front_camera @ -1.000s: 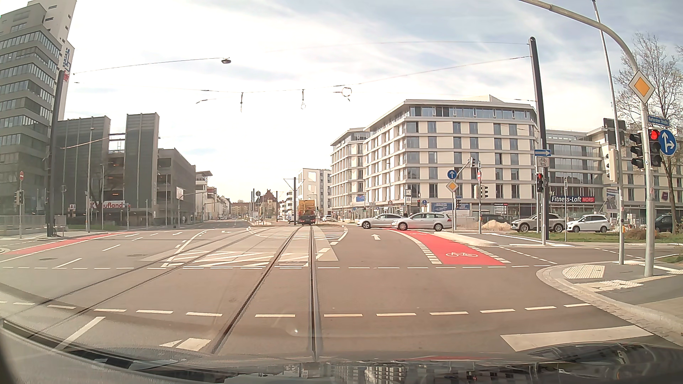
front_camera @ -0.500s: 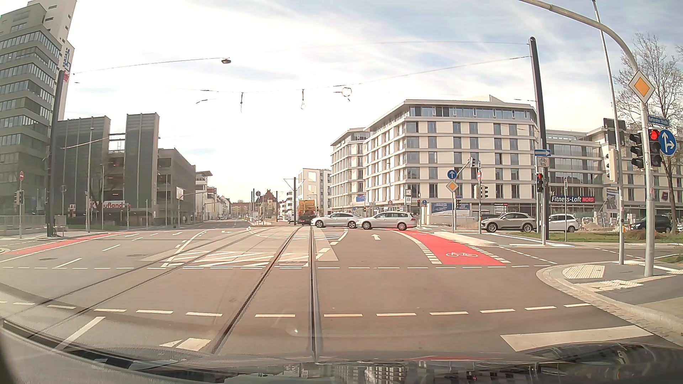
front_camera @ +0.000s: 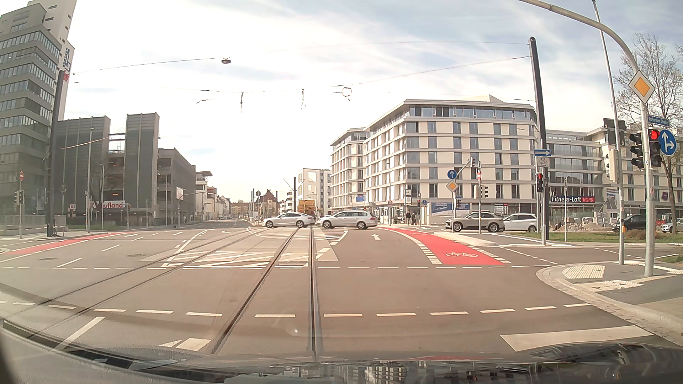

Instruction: Follow the waypoints while adhering to traffic rules and regulations

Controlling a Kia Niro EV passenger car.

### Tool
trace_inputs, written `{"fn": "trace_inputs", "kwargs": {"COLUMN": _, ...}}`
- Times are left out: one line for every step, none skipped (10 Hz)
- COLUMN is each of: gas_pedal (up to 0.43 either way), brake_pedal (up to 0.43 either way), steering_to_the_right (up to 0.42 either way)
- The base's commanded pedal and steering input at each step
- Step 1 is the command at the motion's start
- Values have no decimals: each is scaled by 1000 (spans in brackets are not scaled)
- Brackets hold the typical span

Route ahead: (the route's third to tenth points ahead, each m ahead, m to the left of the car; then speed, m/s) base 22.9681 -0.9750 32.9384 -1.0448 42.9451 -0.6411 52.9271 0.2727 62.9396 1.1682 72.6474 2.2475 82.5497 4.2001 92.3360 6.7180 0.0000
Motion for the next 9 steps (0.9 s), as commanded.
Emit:
{"fn": "trace_inputs", "kwargs": {"gas_pedal": 0, "brake_pedal": 195, "steering_to_the_right": 63}}
{"fn": "trace_inputs", "kwargs": {"gas_pedal": 0, "brake_pedal": 201, "steering_to_the_right": 63}}
{"fn": "trace_inputs", "kwargs": {"gas_pedal": 0, "brake_pedal": 201, "steering_to_the_right": 63}}
{"fn": "trace_inputs", "kwargs": {"gas_pedal": 0, "brake_pedal": 201, "steering_to_the_right": 63}}
{"fn": "trace_inputs", "kwargs": {"gas_pedal": 0, "brake_pedal": 201, "steering_to_the_right": 63}}
{"fn": "trace_inputs", "kwargs": {"gas_pedal": 0, "brake_pedal": 201, "steering_to_the_right": 63}}
{"fn": "trace_inputs", "kwargs": {"gas_pedal": 0, "brake_pedal": 201, "steering_to_the_right": 63}}
{"fn": "trace_inputs", "kwargs": {"gas_pedal": 0, "brake_pedal": 201, "steering_to_the_right": 63}}
{"fn": "trace_inputs", "kwargs": {"gas_pedal": 0, "brake_pedal": 201, "steering_to_the_right": 63}}
